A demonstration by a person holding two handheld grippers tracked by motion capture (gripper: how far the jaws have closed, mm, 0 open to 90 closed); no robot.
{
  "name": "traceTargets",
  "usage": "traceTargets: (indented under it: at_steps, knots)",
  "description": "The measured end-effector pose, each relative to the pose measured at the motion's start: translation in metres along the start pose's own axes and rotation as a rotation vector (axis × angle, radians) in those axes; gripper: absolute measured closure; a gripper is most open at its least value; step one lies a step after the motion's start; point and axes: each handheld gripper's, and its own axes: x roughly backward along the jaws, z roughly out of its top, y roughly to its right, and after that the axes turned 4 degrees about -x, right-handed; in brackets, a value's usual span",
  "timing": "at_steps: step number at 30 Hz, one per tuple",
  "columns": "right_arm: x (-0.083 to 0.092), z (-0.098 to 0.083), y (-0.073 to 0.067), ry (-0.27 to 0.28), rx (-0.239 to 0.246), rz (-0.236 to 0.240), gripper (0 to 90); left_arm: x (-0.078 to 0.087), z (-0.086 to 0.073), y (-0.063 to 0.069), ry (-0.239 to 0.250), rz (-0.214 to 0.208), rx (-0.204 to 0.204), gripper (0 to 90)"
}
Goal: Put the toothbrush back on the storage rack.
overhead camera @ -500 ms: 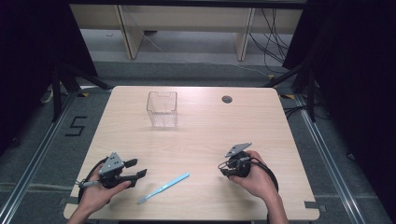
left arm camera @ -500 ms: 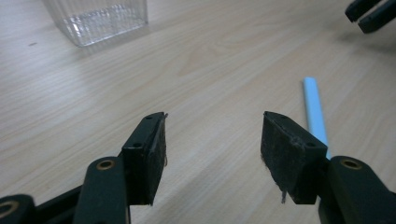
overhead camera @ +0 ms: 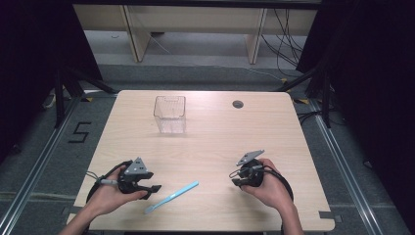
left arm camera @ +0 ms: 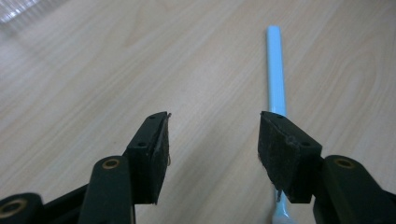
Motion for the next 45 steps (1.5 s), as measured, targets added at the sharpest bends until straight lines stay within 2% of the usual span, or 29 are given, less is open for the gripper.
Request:
traceTargets:
  at_steps: [1,2,3,4,5,6,7,8,9,10,11,12,14,15,17,18,19,20,21,22,24,26,29,32,39,40,41,42,45]
  knots:
    - [0.0,0.0,0.0,-0.001,-0.003,0.0,62.7,0.0,0.006,0.001,-0.065,-0.019,-0.007,43.1]
    - [0.0,0.0,0.0,-0.001,-0.001,0.0,62.7,0.0,0.01,0.002,-0.093,-0.029,-0.007,43.1]
    - [0.001,0.001,-0.003,-0.02,-0.034,0.003,62.8,-0.001,0.013,0.003,-0.112,-0.041,-0.014,43.4]
    - [0.0,0.001,-0.003,-0.018,-0.029,0.003,62.8,-0.001,0.017,0.002,-0.147,-0.057,-0.027,43.4]
    - [-0.002,0.002,-0.001,-0.005,0.004,0.002,62.7,-0.002,0.02,0.003,-0.181,-0.07,-0.036,43.2]
    - [-0.002,0.002,-0.002,-0.003,0.001,0.001,62.7,-0.004,0.023,0.004,-0.206,-0.085,-0.038,42.6]
    - [-0.002,0.002,-0.002,-0.003,0.001,0.001,62.7,-0.004,0.023,0.004,-0.206,-0.085,-0.038,42.1]
    - [-0.001,0.002,0.0,0.005,0.034,0.018,62.7,-0.008,0.028,0.007,-0.242,-0.105,-0.056,42.0]
    - [-0.001,0.002,-0.001,0.003,0.026,0.019,62.7,-0.008,0.032,0.005,-0.293,-0.111,-0.123,41.9]
    - [-0.002,0.001,-0.002,-0.002,0.012,0.019,62.6,-0.01,0.034,0.006,-0.308,-0.115,-0.146,41.9]
    - [-0.002,0.002,0.0,0.014,0.037,0.02,62.6,-0.012,0.037,0.007,-0.326,-0.124,-0.171,42.0]
    - [-0.003,0.002,0.001,0.021,0.058,0.022,62.6,-0.015,0.04,0.009,-0.338,-0.131,-0.189,42.4]
    - [-0.002,0.001,0.0,0.015,0.037,0.023,62.5,-0.02,0.044,0.012,-0.362,-0.147,-0.205,44.1]
    - [-0.003,0.002,0.001,0.022,0.056,0.026,62.4,-0.024,0.046,0.014,-0.373,-0.156,-0.217,45.5]
    - [-0.003,0.002,0.001,0.022,0.054,0.029,62.3,-0.03,0.049,0.017,-0.4,-0.182,-0.222,47.2]
    - [0.001,0.002,-0.004,-0.01,-0.008,0.006,62.4,-0.034,0.05,0.018,-0.418,-0.198,-0.219,47.3]
    - [0.001,0.002,-0.005,-0.018,-0.031,0.008,62.3,-0.037,0.051,0.019,-0.436,-0.205,-0.215,47.4]
    - [0.001,0.002,-0.005,-0.018,-0.031,0.008,62.3,-0.037,0.051,0.019,-0.436,-0.205,-0.215,47.7]
    - [0.0,0.002,-0.002,0.005,0.011,0.013,62.2,-0.039,0.053,0.021,-0.452,-0.203,-0.21,47.7]
    - [0.0,0.002,-0.003,0.004,0.008,0.011,62.2,-0.043,0.056,0.024,-0.479,-0.2,-0.191,48.9]
    - [0.0,0.002,-0.003,0.007,0.012,0.01,62.2,-0.045,0.058,0.025,-0.488,-0.201,-0.18,49.7]
    - [0.001,0.002,-0.004,0.001,-0.006,0.014,62.1,-0.049,0.063,0.029,-0.515,-0.19,-0.163,50.5]
    - [0.001,0.002,-0.003,0.014,0.023,0.015,62.0,-0.053,0.066,0.032,-0.541,-0.163,-0.16,51.5]
    - [0.001,0.003,-0.003,0.018,0.026,0.019,61.9,-0.057,0.068,0.035,-0.557,-0.147,-0.163,53.0]
    - [0.002,0.002,-0.004,0.02,0.006,0.014,61.8,-0.061,0.068,0.041,-0.572,-0.145,-0.212,57.7]
    - [0.002,0.002,-0.004,0.023,0.011,0.015,61.8,-0.062,0.067,0.041,-0.568,-0.144,-0.228,58.0]
    - [0.002,0.003,-0.002,0.027,0.034,0.013,61.8,-0.062,0.067,0.042,-0.571,-0.147,-0.227,58.5]
    - [0.002,0.002,-0.004,0.022,0.008,0.017,61.7,-0.062,0.067,0.042,-0.571,-0.147,-0.227,59.1]
    - [0.002,0.002,-0.004,0.018,0.011,0.021,61.6,-0.064,0.064,0.042,-0.585,-0.143,-0.264,60.8]
